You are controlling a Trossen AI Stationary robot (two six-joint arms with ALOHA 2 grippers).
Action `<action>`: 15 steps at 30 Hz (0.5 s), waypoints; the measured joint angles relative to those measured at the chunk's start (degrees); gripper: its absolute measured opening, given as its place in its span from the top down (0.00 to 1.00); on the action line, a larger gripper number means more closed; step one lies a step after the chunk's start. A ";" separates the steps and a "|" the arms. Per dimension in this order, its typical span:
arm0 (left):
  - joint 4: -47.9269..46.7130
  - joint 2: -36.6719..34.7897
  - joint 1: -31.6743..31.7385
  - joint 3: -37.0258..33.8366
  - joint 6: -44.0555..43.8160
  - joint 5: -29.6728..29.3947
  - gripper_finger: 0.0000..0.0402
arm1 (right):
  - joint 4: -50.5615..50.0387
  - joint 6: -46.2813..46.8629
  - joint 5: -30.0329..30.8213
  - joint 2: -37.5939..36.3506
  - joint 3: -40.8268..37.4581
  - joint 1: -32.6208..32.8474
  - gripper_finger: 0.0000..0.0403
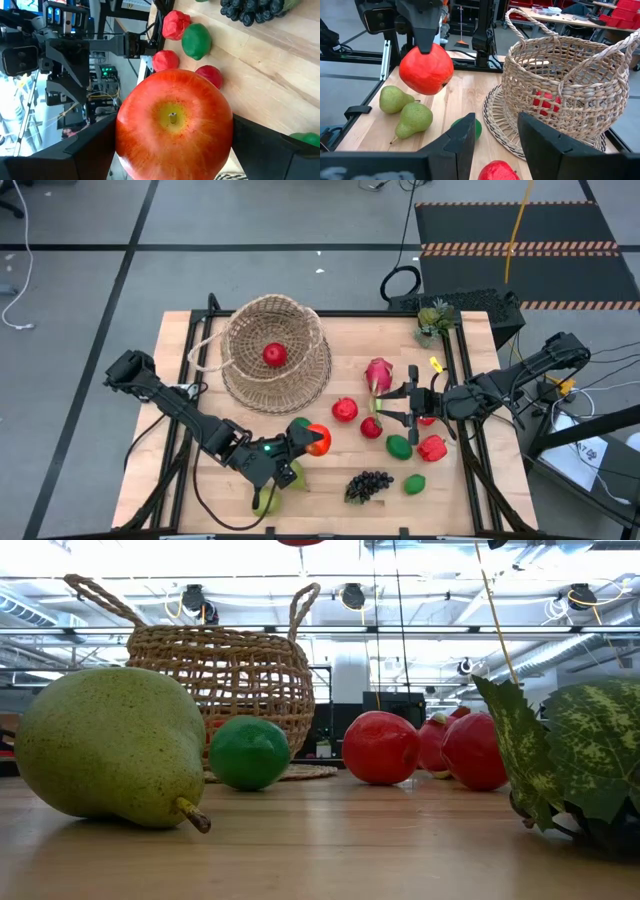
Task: Build produce basket
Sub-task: Put the apple into the basket
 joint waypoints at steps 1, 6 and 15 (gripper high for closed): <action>0.01 0.00 0.00 0.00 -0.11 0.01 0.13 | 0.00 -0.02 0.00 0.00 0.00 0.00 0.64; 0.00 0.00 0.00 0.00 -2.06 0.01 0.13 | 0.00 0.00 0.00 0.00 0.00 0.00 0.64; -0.01 0.00 0.87 0.00 -15.03 0.09 0.13 | 0.00 -0.02 0.00 0.00 0.02 0.00 0.64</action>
